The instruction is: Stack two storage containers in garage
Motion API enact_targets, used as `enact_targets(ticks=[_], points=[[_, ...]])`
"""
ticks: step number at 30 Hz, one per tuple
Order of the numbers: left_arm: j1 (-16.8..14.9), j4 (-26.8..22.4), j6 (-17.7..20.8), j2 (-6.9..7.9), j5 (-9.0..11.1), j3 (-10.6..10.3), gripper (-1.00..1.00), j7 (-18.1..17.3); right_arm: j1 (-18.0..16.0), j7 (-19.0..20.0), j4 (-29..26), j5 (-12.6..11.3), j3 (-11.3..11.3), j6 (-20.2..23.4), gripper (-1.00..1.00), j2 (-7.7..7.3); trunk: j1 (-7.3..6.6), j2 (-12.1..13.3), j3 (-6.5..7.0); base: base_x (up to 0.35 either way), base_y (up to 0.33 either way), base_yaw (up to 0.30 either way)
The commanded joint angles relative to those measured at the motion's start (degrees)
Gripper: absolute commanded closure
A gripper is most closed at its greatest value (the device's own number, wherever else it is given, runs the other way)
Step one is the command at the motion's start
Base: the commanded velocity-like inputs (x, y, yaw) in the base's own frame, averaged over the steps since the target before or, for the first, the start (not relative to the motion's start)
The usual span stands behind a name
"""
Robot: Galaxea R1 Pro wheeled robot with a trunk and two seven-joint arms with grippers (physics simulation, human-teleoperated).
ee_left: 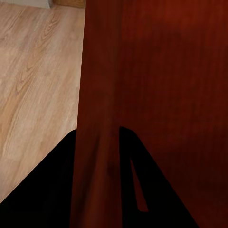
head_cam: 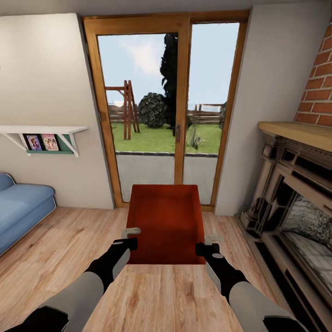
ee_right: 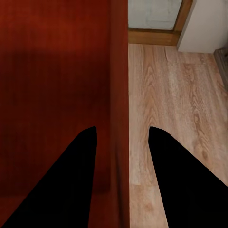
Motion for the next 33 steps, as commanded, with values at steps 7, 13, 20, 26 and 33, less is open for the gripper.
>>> enact_targets(ticks=[7, 13, 20, 26, 33], points=[[-0.02, 0.03, 0.52, 0.07, 0.06, 0.23, 1.00, 0.87, -0.06, -0.31, -0.28, 1.40, -0.76, -0.13, 1.00, 0.03, 0.04, -0.13, 0.52, 0.000, 0.000, 0.000], [-0.04, 0.03, 0.52, 0.05, 0.06, 0.23, 1.00, 0.87, -0.06, -0.31, -0.27, 1.40, -0.76, -0.13, 1.00, 0.03, 0.04, -0.13, 1.08, 0.000, 0.000, 0.000], [-0.03, 0.03, 0.52, 0.07, 0.06, 0.23, 1.00, 0.87, -0.06, -0.31, -0.27, 1.40, -0.77, -0.13, 1.00, 0.03, 0.04, -0.13, 1.72, 0.000, 0.000, 0.000], [-0.04, 0.03, 0.52, 0.09, 0.06, 0.23, 1.00, 0.87, -0.06, -0.31, -0.27, 1.40, -0.76, -0.13, 1.00, 0.03, 0.04, -0.13, 2.28, 0.000, 0.000, 0.000], [-0.01, 0.03, 0.52, 0.08, 0.06, 0.23, 1.00, 0.87, -0.06, -0.31, -0.27, 1.48, -0.76, -0.13, 1.00, 0.03, 0.04, -0.13, 2.93, 0.000, 0.000, 0.000]])
